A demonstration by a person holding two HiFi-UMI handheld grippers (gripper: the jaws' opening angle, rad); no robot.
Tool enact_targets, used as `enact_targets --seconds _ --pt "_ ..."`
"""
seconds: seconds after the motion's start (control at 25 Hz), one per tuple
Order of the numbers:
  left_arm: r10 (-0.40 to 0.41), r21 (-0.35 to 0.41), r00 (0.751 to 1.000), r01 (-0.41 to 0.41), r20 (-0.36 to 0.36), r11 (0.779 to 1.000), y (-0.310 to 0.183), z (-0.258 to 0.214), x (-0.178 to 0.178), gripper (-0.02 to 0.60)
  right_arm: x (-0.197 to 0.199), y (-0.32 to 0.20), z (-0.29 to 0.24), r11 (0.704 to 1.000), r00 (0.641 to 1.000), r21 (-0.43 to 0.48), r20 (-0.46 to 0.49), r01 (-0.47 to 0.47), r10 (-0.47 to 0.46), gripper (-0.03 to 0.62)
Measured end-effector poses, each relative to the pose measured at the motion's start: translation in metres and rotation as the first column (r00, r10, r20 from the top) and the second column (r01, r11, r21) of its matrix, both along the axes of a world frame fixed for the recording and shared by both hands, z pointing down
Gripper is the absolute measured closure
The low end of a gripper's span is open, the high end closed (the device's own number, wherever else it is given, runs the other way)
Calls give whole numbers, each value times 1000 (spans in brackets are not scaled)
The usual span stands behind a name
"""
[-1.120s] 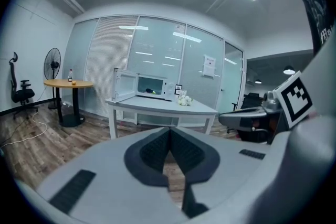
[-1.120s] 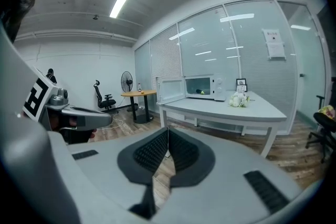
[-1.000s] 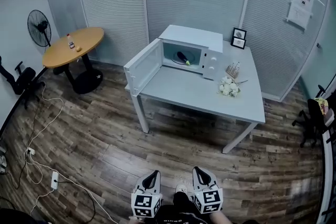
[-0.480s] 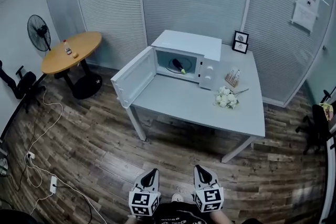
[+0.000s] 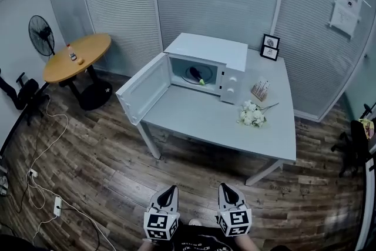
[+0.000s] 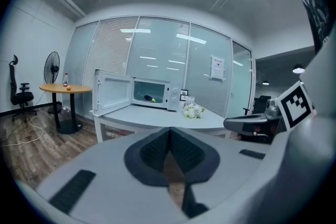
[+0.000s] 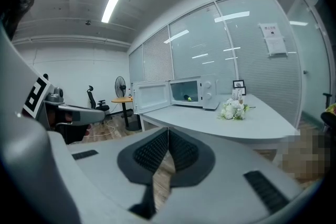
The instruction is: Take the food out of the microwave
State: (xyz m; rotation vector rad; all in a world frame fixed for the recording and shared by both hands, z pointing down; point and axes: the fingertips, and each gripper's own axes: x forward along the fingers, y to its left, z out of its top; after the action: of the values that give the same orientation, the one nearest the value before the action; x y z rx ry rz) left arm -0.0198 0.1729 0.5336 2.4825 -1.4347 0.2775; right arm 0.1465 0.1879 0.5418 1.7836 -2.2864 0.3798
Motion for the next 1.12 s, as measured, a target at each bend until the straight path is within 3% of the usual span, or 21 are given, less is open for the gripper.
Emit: enact_targets --seconds 0.24,0.48,1.12 --pt "-18 -3 1000 17 -5 1000 -27 2 -8 574 -10 -15 1 1000 1000 0 1 21 -21 589" --pt "39 -3 999 -39 11 999 -63 9 -1 574 -7 -46 7 1000 1000 -3 4 -21 21 589" --pt "144 0 989 -144 32 990 -221 9 -17 574 -21 -179 8 991 991 -8 -1 -131 131 589"
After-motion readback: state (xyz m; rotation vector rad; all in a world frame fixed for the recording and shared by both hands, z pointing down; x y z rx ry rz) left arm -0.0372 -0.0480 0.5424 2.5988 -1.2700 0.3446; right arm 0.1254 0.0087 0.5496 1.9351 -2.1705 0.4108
